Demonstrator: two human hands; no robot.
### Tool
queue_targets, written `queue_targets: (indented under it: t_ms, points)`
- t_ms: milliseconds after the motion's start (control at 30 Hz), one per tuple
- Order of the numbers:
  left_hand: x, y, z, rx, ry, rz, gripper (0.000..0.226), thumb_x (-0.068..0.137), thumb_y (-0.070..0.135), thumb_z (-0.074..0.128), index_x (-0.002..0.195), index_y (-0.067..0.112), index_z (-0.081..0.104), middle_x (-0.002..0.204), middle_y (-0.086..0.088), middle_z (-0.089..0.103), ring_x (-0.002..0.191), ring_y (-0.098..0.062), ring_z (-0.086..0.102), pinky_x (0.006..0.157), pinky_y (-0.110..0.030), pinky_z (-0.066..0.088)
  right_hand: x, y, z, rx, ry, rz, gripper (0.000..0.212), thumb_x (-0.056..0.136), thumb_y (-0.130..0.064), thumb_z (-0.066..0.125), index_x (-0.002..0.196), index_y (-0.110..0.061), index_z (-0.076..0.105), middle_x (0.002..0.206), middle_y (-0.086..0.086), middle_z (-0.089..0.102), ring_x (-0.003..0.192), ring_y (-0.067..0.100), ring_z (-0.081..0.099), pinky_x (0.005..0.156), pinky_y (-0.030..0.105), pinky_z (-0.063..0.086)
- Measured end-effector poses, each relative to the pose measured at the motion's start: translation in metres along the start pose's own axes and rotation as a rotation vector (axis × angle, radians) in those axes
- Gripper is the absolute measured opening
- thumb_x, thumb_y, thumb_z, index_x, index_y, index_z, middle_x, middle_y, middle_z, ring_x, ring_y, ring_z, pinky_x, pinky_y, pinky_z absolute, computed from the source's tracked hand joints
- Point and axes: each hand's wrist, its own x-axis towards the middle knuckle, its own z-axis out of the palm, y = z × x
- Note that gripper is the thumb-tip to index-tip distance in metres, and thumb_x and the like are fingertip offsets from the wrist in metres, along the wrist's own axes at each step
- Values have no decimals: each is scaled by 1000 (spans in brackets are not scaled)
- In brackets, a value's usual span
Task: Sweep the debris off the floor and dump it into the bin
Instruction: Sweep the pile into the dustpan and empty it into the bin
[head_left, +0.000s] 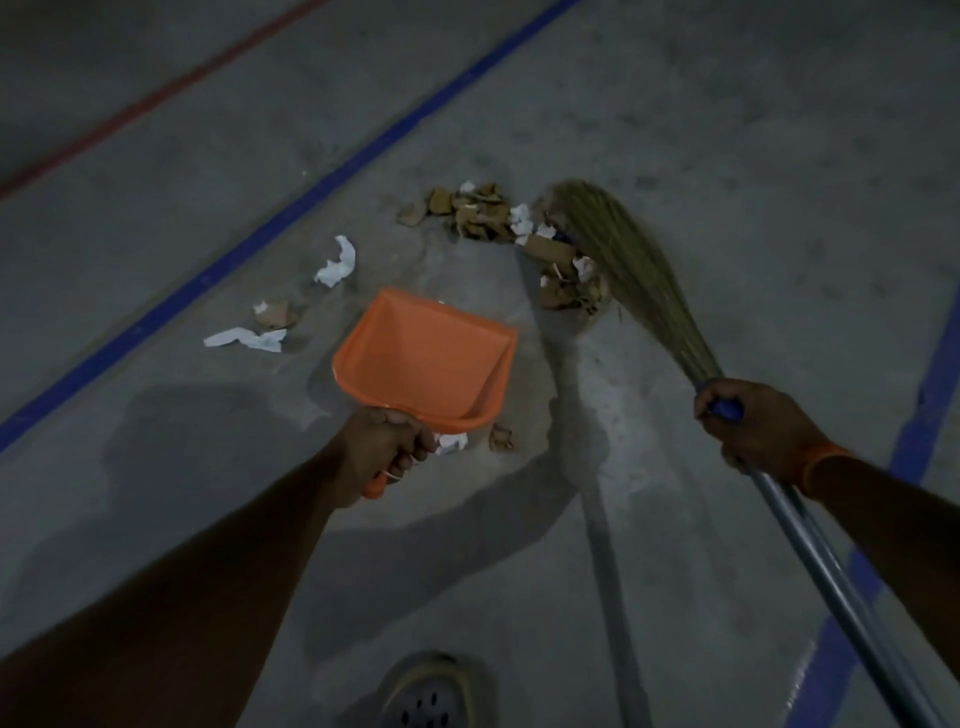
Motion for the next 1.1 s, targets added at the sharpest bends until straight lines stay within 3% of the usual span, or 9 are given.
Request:
queue_targets:
  t_ms: [167,333,500,633,967,1100]
  points:
    - [52,-1,-5,93,-77,-32,25,84,-7,46,77,0,69,67,-13,63,45,-13,46,47,-18,29,62,15,6,-63,-15,2,14,91,0,58,87,-12,63,59,10,58,43,23,60,45,31,50]
    - [80,2,-6,92,-137,-1,34,88,-5,45,68,6,70,64,-10,63,44,-11,46,44,-17,32,83,36,15,8,-82,25,14,89,8,53,88,-5,60,68,16,51,44,25,54,48,32,47]
    - [76,0,3,-4,-109,1,41,90,-6,43,59,8,67,62,-12,61,37,-8,44,36,-12,31,52,53,19,34,-178,-56,18,87,7,54,83,-10,60,64,15,49,45,25,51,45,31,45]
    - [54,-8,-4,-16,-116,-12,28,88,-7,42,72,2,63,65,-13,59,36,-8,43,36,-12,30,1,73,16,72,-250,-99,22,87,11,52,80,-9,58,63,9,45,42,23,46,43,28,40]
    - [34,-41,-27,-79,-52,71,22,81,-14,41,78,-7,62,65,-19,56,38,-13,41,38,-15,30,-12,125,-25,74,-72,-98,17,90,13,50,85,-2,57,59,12,44,39,24,45,43,31,39]
    - [29,-49,-28,-76,-44,61,24,80,-15,40,75,-7,62,66,-20,55,37,-13,40,39,-15,28,-1,138,-15,50,-80,-51,16,91,12,49,87,-1,58,63,17,42,40,26,45,43,32,41]
